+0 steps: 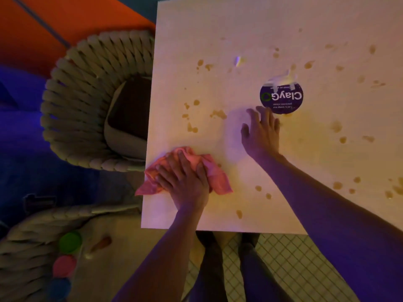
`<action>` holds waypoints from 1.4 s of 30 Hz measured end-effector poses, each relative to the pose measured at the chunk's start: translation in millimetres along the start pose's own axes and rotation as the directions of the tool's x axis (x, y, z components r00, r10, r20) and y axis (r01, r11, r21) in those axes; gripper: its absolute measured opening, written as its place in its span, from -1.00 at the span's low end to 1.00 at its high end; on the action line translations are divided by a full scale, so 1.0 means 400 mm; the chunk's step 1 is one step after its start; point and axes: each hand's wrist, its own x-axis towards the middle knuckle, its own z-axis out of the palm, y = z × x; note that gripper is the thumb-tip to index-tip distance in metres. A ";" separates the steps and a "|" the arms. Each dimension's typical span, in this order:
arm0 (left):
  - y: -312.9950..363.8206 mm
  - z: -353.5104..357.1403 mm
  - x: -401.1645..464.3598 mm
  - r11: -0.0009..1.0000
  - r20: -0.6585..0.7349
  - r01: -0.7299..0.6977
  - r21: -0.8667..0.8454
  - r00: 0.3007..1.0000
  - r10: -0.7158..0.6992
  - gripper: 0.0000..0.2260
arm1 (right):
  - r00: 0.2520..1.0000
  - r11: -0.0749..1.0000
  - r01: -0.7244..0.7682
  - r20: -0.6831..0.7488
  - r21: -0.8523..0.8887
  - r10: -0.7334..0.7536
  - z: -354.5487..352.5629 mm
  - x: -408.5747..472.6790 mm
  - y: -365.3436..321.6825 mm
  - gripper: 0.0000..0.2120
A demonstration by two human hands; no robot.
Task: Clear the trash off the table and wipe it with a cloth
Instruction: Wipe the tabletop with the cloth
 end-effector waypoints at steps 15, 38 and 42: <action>0.143 0.019 0.422 0.998 -0.100 -0.035 0.059 0.994 0.040 -0.40 | 0.999 0.997 0.046 -0.024 -0.057 -0.048 0.021 0.288 0.083 -0.49; 0.526 -0.058 1.119 0.940 -0.141 -0.271 -0.208 0.959 0.245 -0.51 | 0.979 0.994 -0.092 -0.190 -0.065 0.078 0.066 0.588 0.051 -0.45; 0.591 -0.055 1.127 0.914 -0.159 -0.339 -0.225 0.938 0.309 -0.49 | 0.978 0.992 -0.104 -0.189 -0.072 0.089 0.063 0.590 0.053 -0.48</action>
